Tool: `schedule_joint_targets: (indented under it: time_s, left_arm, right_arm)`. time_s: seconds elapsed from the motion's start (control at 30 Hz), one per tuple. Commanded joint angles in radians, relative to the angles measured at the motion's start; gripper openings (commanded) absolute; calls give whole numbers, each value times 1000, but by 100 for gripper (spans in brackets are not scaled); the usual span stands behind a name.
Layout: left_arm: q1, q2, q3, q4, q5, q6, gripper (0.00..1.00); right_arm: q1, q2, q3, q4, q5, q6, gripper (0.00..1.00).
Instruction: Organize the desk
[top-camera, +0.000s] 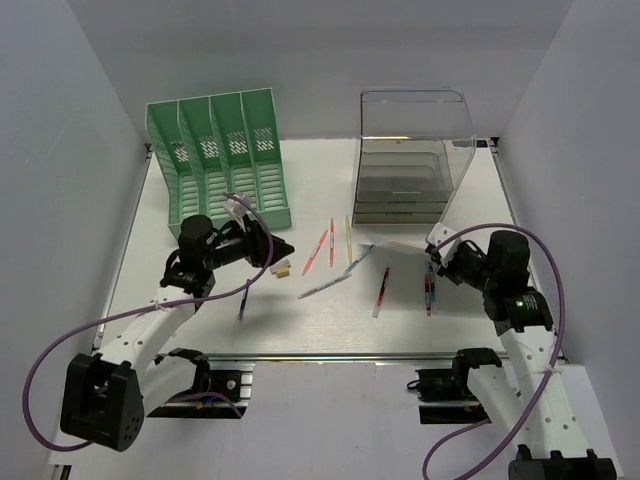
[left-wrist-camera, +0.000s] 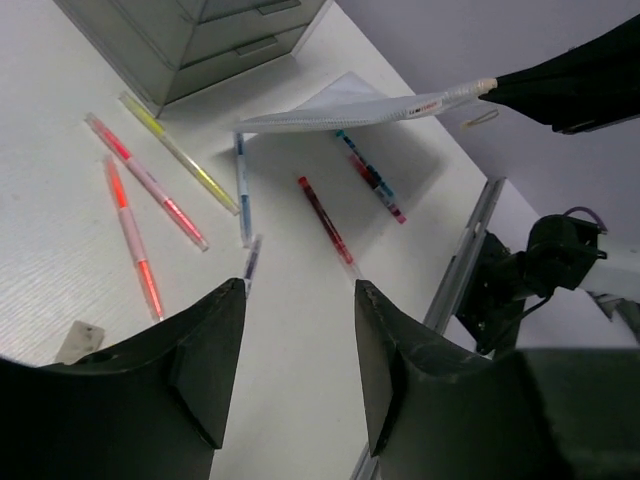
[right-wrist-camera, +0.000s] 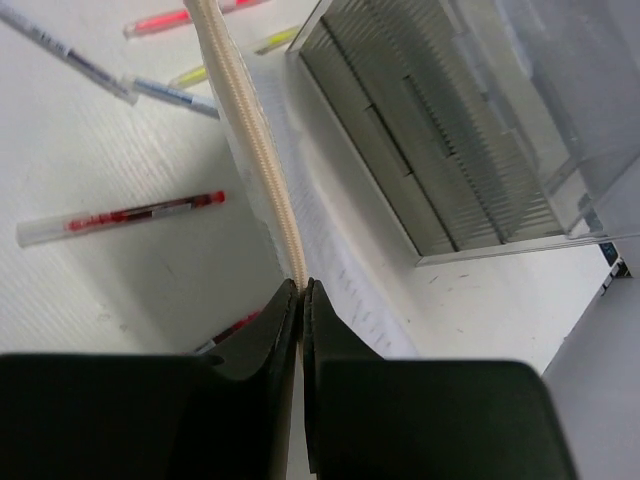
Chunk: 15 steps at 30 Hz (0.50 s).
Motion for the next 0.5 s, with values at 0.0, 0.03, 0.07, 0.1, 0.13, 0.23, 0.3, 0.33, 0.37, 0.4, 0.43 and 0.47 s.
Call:
schedule_joint_targets:
  time_s: [0.0,0.03,0.07,0.1,0.13,0.23,0.3,0.33,0.37,0.4,0.43,0.47]
  left_arm:
    - [-32,14,56,36,40,-27,58]
    - [-49,18,59,45,37,-39,63]
    - [-67,23,63,50,30,-44,65]
    - [-77,26,67,51,22,-47,68]
    - [-86,27,76,48,17,-50,69]
    - [-123,38,82,56,-13,-55,73]
    - [-140,52,79,70,-33,-64,73]
    - [-159,61,72,89,-39,-68,73]
    - [-169,67,66,105,-44,-74,73]
    - [-190,84,61,131,-55,-88,73]
    - [-201,93,58,142,-59,-93,73]
    - [-212,103,52,155,-69,-94,73]
  right_arm:
    - [-2,15,83,70,-7,95,0]
    - [-4,22,91,76,-5,108,0]
    - [-2,37,106,82,-10,123,0]
    - [-2,43,116,85,-14,134,0]
    - [-2,51,128,85,-20,144,0]
    - [-2,95,174,84,-42,178,0]
    - [-5,114,208,82,-48,194,0]
    - [-5,132,218,82,-50,201,0]
    - [-4,141,228,82,-50,207,0]
    - [-4,159,247,84,-51,218,0]
    - [-4,170,257,82,-53,221,0]
    - [-4,178,267,81,-56,224,0]
